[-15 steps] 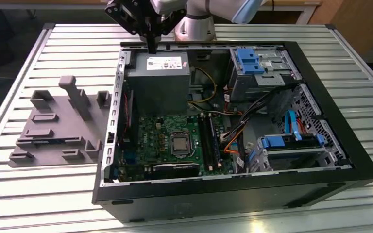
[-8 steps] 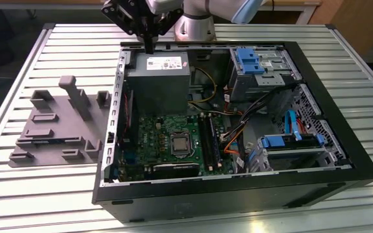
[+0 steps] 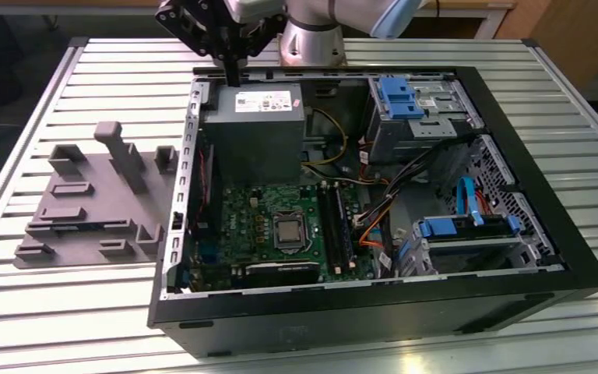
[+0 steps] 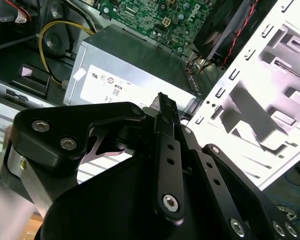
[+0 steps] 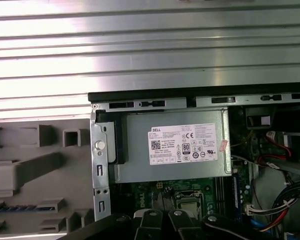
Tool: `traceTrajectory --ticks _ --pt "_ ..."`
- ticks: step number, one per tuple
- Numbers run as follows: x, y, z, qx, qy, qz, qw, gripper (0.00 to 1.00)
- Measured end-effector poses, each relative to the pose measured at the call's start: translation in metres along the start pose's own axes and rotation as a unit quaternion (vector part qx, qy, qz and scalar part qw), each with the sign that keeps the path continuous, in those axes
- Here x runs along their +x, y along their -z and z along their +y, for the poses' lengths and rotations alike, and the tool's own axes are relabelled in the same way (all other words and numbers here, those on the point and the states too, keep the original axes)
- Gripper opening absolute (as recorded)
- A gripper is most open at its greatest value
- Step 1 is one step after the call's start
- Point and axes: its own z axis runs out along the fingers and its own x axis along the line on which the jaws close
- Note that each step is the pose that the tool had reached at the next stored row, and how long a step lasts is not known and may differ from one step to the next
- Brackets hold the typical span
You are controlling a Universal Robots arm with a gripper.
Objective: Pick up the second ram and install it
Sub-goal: 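Reach for the second ram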
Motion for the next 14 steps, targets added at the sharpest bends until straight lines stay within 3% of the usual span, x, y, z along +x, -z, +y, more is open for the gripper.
traceTrajectory --ticks 14 --pt "0.0133 0.0004 -0.0010 0.0000 0.000 0.0000 1.0000 0.11"
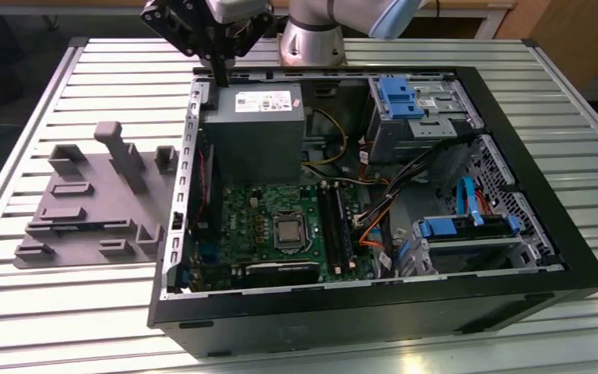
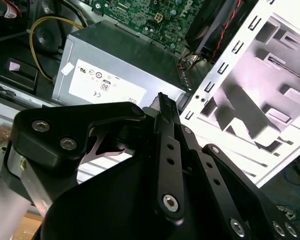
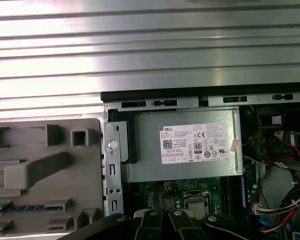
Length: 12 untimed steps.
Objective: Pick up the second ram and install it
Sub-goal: 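Reach for the second ram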
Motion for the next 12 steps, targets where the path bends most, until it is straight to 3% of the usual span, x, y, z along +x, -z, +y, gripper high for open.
traceTrajectory --ticks 12 --pt "0.0087 0.0003 -0.0006 0.0000 0.000 0.0000 1.0000 0.11"
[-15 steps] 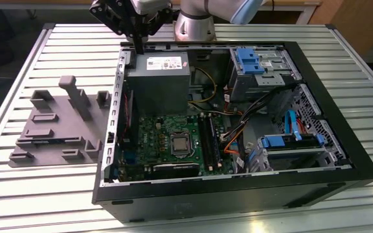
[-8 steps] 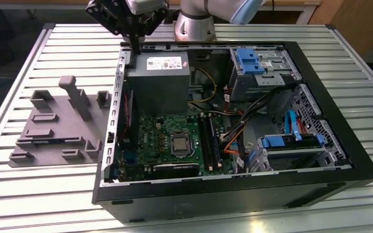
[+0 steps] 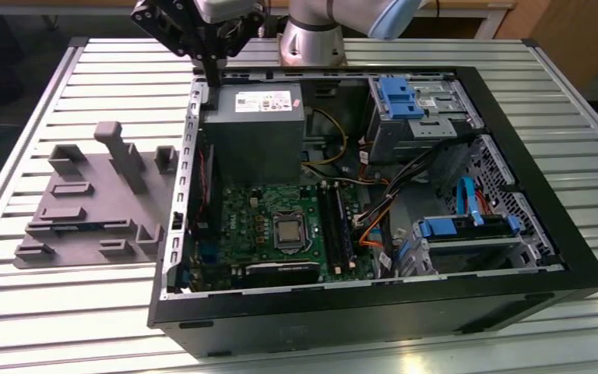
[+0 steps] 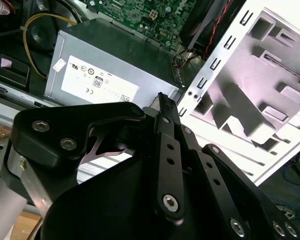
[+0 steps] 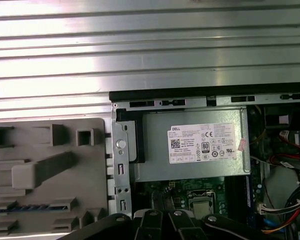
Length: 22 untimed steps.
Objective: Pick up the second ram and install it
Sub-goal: 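Reach for the second ram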
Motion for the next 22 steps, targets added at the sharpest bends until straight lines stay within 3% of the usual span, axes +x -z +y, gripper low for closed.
traceTrajectory --ticks 22 --pt "0.0179 0.0005 -0.0013 0.0000 0.000 0.0000 1.0000 0.11"
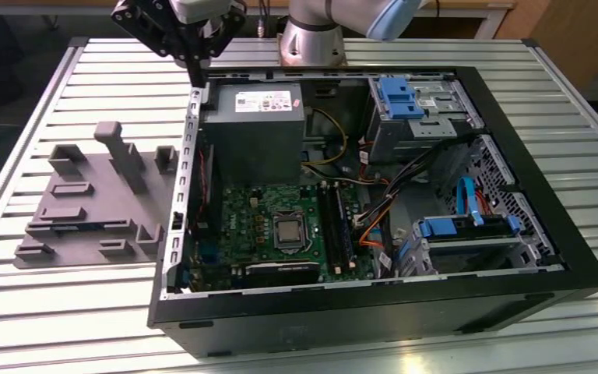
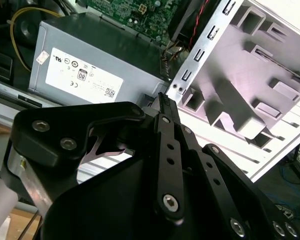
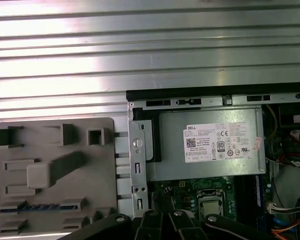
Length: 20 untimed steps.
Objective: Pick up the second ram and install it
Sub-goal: 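Reach for the second ram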
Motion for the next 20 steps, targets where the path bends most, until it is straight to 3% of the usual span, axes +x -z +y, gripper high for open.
traceTrajectory --ticks 20 --pt "0.0143 0.0004 -0.0011 0.0000 0.000 0.0000 1.0000 0.11"
